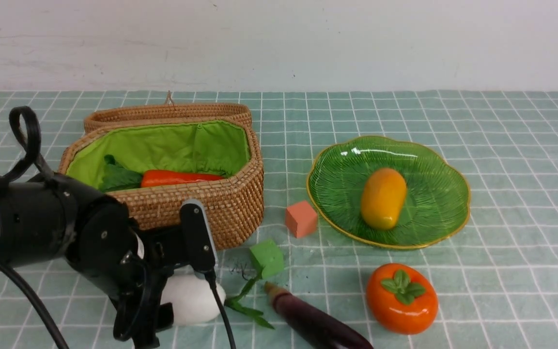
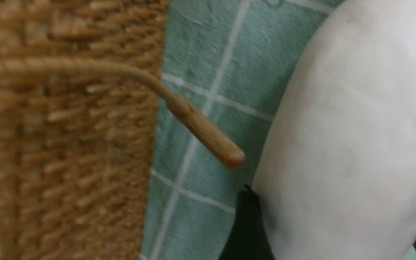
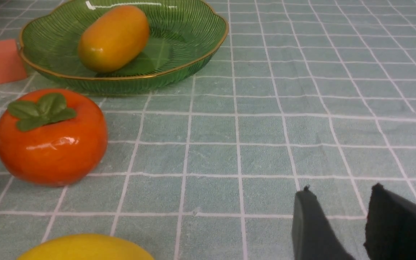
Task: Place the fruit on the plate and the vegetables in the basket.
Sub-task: Take a daikon with your left arm and place it on the basket on the left.
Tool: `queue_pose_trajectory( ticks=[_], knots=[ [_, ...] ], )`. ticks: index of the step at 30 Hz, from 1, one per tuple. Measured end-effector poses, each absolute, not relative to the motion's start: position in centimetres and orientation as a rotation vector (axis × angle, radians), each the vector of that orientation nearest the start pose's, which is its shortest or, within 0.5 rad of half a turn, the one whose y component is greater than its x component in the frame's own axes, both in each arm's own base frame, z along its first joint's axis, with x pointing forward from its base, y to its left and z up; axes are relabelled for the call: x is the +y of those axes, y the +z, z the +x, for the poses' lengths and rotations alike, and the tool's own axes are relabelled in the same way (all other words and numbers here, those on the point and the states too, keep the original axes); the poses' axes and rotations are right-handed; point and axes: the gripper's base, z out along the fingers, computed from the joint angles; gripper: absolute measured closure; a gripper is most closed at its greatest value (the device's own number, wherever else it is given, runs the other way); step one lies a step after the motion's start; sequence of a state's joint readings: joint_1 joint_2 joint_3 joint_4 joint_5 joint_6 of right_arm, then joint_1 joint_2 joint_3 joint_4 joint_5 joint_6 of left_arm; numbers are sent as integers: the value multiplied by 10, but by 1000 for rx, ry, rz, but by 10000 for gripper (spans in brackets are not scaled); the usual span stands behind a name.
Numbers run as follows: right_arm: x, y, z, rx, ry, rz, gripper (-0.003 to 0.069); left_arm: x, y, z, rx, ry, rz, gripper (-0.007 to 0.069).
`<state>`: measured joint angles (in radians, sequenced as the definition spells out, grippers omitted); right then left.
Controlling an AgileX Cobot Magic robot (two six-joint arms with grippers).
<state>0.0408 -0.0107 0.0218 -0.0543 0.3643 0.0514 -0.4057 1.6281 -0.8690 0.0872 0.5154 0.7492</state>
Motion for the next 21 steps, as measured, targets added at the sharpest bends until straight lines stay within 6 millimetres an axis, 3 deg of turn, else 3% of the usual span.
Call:
queue_pose_trajectory(
  ticks=[7,13,18,21],
  knots=[
    [0,174,53,1858,11,-24,417,-110,214,266,2301,163,1556,103],
    [0,174,53,1858,11,-24,417,-105,287,256,2202,186,1397,103],
    [0,174,53,1858,11,-24,417,-103,329,258,2108,246,1307,103],
    [0,174,53,1858,11,-24,417,-98,350,272,2017,403,1235,103]
  ],
)
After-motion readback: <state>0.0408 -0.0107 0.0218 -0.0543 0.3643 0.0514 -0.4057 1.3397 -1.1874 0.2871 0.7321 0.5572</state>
